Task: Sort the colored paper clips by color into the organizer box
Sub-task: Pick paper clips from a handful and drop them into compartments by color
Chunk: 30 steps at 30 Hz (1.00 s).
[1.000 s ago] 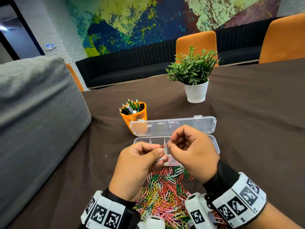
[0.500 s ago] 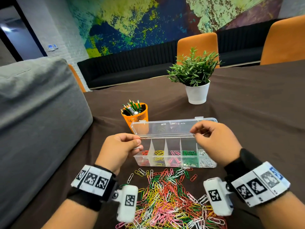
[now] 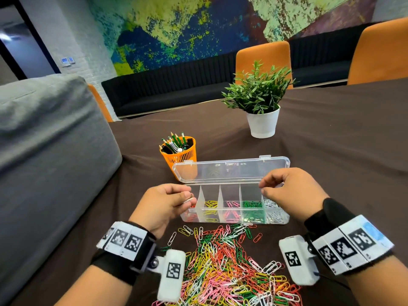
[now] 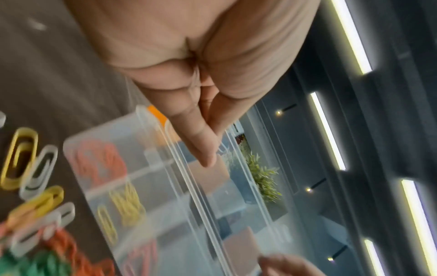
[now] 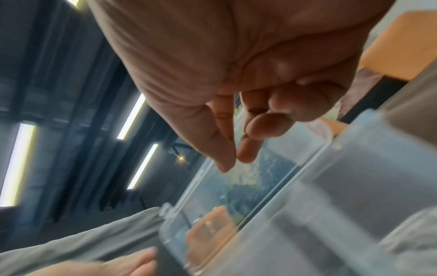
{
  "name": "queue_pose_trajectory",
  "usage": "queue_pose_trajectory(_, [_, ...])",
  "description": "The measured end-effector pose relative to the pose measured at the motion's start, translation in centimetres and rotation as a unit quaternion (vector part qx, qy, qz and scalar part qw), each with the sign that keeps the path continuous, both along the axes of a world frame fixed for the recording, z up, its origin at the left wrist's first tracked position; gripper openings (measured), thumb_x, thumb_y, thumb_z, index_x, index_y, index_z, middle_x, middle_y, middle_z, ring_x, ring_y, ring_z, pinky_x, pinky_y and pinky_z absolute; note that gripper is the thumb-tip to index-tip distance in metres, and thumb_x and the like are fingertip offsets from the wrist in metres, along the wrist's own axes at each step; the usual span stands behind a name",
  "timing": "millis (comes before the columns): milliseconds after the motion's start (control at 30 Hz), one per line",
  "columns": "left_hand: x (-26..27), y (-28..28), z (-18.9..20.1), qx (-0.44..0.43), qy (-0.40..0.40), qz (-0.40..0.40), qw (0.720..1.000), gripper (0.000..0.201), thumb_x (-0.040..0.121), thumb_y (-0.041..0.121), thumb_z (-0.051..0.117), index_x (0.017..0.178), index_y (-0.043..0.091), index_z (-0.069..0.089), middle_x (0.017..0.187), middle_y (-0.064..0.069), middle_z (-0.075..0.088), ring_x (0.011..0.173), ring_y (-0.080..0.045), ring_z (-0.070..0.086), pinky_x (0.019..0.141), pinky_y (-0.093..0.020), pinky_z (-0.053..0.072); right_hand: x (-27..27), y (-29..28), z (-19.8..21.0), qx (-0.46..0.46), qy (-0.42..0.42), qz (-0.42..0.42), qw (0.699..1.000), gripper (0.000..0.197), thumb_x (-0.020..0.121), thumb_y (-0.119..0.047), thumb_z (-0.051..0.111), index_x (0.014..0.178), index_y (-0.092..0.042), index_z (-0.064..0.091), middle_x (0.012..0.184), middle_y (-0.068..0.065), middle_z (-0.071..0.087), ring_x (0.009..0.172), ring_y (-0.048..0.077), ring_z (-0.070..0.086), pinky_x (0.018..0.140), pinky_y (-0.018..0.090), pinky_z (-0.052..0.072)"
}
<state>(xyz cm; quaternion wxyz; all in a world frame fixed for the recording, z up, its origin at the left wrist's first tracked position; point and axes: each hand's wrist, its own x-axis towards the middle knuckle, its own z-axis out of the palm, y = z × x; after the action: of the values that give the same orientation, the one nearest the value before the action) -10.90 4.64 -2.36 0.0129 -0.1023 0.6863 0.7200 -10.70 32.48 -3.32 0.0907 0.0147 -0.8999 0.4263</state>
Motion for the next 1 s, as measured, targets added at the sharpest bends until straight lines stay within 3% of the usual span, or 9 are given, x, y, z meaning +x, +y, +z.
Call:
queue_pose_trajectory(67, [1.2,1.6,-0.5,0.063,-0.002,-0.002,0.998,0.014,0.089,-0.011,0.062,0.102,-0.008,0.065,0.090,-0.024,0.071,0.078,-0.025,0.075,0.061,-0.019,0.059,1.0,-2.4,0.3,-0.025,0.006,0.064,0.998,0.008,0.076,-0.020,0.077,0.072,-0.025,0.072,0.063,-0.014,0.067,0.056,-0.004,0.057,0.061,0.017,0.042])
queue_pose_trajectory(167, [2.6,3.8,-0.9,0.098,0.021,-0.008,0.995,0.016,0.090,-0.011,0.060,0.104,-0.006,0.065,0.090,-0.021,0.072,0.076,-0.023,0.074,0.064,-0.020,0.060,2.9,-6.0,0.2,-0.111,-0.009,0.147,0.983,0.015,0.072,-0.031,0.083,0.078,-0.022,0.072,0.069,0.000,0.071,0.060,0.006,0.062,0.061,0.023,0.051])
queue_pose_trajectory(300, [3.9,5.7,-1.3,0.070,0.062,-0.015,0.996,0.018,0.093,-0.010,0.055,0.102,0.001,0.067,0.080,-0.012,0.071,0.067,-0.017,0.067,0.058,-0.024,0.058,3.6,-7.7,-1.0,-0.150,0.002,0.127,0.980,0.017,0.071,-0.027,0.082,0.079,-0.023,0.068,0.072,0.002,0.070,0.065,0.015,0.065,0.067,0.035,0.057])
queue_pose_trajectory(367, [4.1,6.1,-1.3,0.069,0.068,-0.013,0.995,0.021,0.095,-0.010,0.052,0.100,0.004,0.067,0.081,-0.007,0.074,0.071,-0.018,0.067,0.062,-0.027,0.058,3.6,-7.8,-1.4,-0.134,0.019,0.110,0.985,0.015,0.073,-0.025,0.081,0.077,-0.024,0.067,0.071,-0.004,0.070,0.065,0.011,0.065,0.067,0.033,0.058])
queue_pose_trajectory(500, [4.3,6.4,-1.2,0.095,0.066,-0.003,0.993,0.022,0.096,-0.011,0.049,0.102,0.003,0.065,0.090,-0.012,0.076,0.077,-0.017,0.070,0.066,-0.027,0.060,3.6,-7.9,-1.2,-0.116,0.037,0.077,0.990,0.018,0.075,-0.036,0.080,0.074,-0.023,0.068,0.069,-0.007,0.069,0.062,0.004,0.062,0.060,0.022,0.053])
queue_pose_trajectory(600, [4.5,6.5,-1.2,0.115,0.058,0.001,0.992,0.022,0.096,-0.011,0.049,0.105,0.002,0.064,0.094,-0.014,0.076,0.082,-0.019,0.071,0.069,-0.028,0.060,3.4,-8.0,-1.4,-0.123,0.019,0.062,0.990,0.021,0.073,-0.040,0.081,0.072,-0.022,0.069,0.066,-0.005,0.069,0.055,0.004,0.061,0.054,0.023,0.050])
queue_pose_trajectory(667, [4.6,6.5,-1.3,0.135,0.050,0.001,0.990,0.021,0.096,-0.011,0.050,0.106,0.001,0.063,0.091,-0.013,0.076,0.084,-0.019,0.072,0.068,-0.026,0.061,3.4,-8.2,-1.5,-0.174,-0.005,0.064,0.983,0.022,0.074,-0.035,0.082,0.073,-0.018,0.069,0.063,0.000,0.068,0.051,0.006,0.059,0.050,0.027,0.049])
queue_pose_trajectory(800, [4.7,6.6,-1.4,0.155,0.036,0.013,0.987,0.019,0.095,-0.009,0.052,0.107,0.003,0.063,0.086,-0.008,0.077,0.077,-0.013,0.072,0.066,-0.021,0.059,3.5,-8.2,-1.3,-0.277,-0.063,0.076,0.956,0.014,0.079,-0.013,0.079,0.080,-0.006,0.067,0.059,0.007,0.061,0.054,0.022,0.056,0.043,0.029,0.048])
queue_pose_trajectory(1000, [4.9,7.3,-1.4,0.169,0.025,0.021,0.985,0.021,0.096,-0.007,0.052,0.108,0.006,0.063,0.101,-0.015,0.075,0.079,-0.015,0.070,0.066,-0.025,0.059,3.2,-8.1,-1.6,-0.313,-0.104,0.052,0.943,0.010,0.077,-0.004,0.075,0.081,-0.003,0.066,0.059,0.002,0.060,0.051,0.015,0.054,0.036,0.022,0.041])
